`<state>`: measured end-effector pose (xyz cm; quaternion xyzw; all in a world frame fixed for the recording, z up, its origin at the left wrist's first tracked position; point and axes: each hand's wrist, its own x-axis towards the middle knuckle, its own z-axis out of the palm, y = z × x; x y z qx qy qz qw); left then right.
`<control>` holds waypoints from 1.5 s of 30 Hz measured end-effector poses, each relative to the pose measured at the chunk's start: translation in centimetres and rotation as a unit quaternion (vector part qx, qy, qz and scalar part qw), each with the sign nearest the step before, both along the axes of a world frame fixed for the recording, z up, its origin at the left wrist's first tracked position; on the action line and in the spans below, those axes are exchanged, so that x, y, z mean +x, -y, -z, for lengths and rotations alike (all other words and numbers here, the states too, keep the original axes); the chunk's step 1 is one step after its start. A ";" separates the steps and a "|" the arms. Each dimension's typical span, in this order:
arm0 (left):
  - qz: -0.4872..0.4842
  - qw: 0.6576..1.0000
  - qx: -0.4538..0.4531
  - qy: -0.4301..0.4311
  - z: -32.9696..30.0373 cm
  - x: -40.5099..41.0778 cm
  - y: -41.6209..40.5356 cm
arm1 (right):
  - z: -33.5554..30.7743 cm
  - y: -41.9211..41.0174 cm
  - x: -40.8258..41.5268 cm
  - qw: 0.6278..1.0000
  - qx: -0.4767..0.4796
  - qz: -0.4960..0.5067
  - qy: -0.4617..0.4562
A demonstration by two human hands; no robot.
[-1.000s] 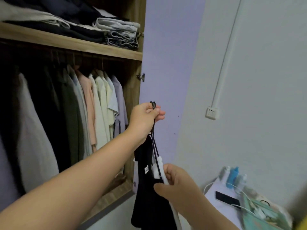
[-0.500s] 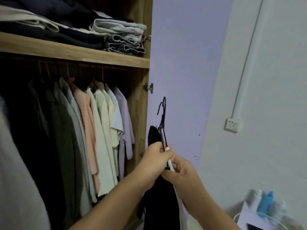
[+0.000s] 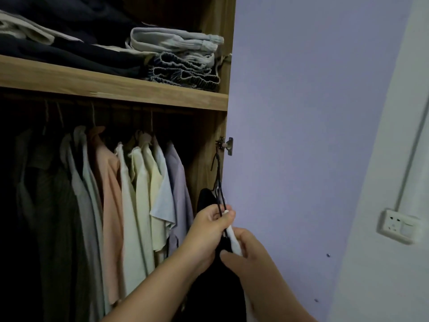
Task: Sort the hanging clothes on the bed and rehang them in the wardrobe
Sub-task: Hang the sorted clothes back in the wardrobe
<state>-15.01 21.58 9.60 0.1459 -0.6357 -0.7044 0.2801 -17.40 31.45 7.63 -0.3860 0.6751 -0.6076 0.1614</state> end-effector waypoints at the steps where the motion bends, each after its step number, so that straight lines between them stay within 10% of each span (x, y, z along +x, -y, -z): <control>1: -0.006 1.000 -0.012 -0.008 -0.3 -1.1 0.5 | -0.3 0.7 -1.4 1.000 -0.011 0.002 0.003; 45: -0.353 0.909 -0.220 0.005 -7.7 -23.0 34.3 | -8.0 35.7 -28.3 0.991 -0.085 -0.099 -0.037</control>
